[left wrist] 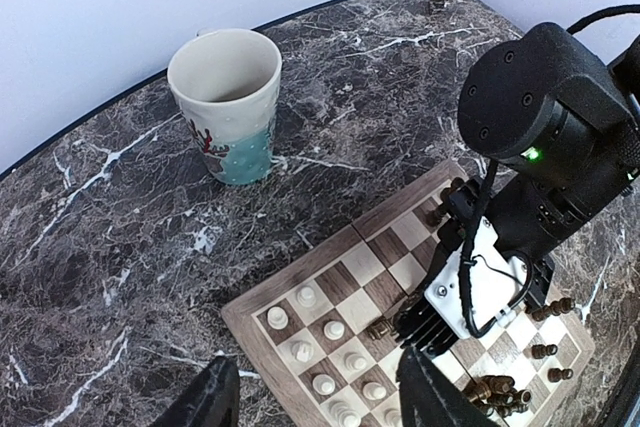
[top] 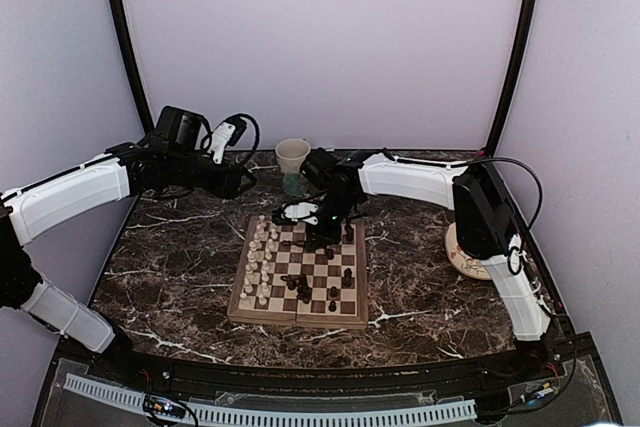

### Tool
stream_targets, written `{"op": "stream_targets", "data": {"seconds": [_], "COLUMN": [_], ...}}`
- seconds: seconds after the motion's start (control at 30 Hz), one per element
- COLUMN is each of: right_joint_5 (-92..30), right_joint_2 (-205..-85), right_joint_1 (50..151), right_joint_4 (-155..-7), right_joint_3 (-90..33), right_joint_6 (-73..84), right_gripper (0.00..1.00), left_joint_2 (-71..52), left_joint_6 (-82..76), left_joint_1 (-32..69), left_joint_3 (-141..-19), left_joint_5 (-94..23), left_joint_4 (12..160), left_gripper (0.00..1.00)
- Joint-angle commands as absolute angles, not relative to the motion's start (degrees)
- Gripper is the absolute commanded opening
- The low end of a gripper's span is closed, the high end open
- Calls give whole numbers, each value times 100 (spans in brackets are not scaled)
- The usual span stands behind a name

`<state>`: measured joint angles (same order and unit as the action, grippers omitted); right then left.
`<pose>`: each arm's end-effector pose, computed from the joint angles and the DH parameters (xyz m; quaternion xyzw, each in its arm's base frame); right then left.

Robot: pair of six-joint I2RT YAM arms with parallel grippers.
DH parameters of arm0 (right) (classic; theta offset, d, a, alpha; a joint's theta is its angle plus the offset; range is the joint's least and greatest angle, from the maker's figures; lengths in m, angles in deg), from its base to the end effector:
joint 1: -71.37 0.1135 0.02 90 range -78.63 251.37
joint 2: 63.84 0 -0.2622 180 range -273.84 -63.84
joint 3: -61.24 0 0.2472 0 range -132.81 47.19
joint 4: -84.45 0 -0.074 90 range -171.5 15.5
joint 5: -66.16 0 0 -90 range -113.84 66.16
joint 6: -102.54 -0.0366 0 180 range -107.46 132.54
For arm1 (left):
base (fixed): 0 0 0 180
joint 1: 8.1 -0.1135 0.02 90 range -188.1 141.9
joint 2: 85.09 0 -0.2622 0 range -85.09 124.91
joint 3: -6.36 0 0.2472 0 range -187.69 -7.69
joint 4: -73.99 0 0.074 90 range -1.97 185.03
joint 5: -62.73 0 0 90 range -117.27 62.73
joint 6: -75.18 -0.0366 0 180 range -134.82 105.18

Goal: Set up the chess pieces on the board
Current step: Pick up the chess pile from the chessboard, then pick up the queen from the chess pile.

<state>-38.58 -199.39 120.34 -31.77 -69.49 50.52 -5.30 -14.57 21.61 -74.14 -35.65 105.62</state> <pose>0.3169 0.3783 0.1745 -0.6878 0.6908 0.1431 0.1712 0.2712 -0.1609 0.3180 0.2555 0.8300 -0.1885 0.4586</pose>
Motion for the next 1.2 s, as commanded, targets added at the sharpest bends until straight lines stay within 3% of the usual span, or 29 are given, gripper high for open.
{"op": "stream_targets", "data": {"seconds": [0.0,0.37,0.53,0.7,0.9,1.17], "right_joint_5": [-3711,-4377,-4833,-5347,-5525,-5679], "right_joint_2": [-19939,-18761,-17929,-16732,-15572,-15094], "right_joint_1": [12086,11862,11632,11302,11039,11002], "right_joint_4": [-3251,-3594,-3853,-4520,-5467,-5675], "right_joint_3": [-7074,-6798,-6183,-4757,-3093,-2422], "right_joint_6": [4902,4417,4209,3942,3787,3821], "right_gripper": [15,6,5,6,6,7], "left_joint_2": [-678,-640,-674,-520,-146,672], "left_joint_6": [-1423,-602,255,1583,2144,2330], "left_joint_1": [2115,2102,2086,2174,2879,3564], "left_joint_3": [-7309,-7310,-7315,-6655,-6545,-7062], "left_joint_5": [-3612,-3885,-4668,-6077,-5956,-5691], "left_joint_4": [10450,10057,9534,7875,7055,6918], "left_gripper": [56,56,55,46,47,47]}}
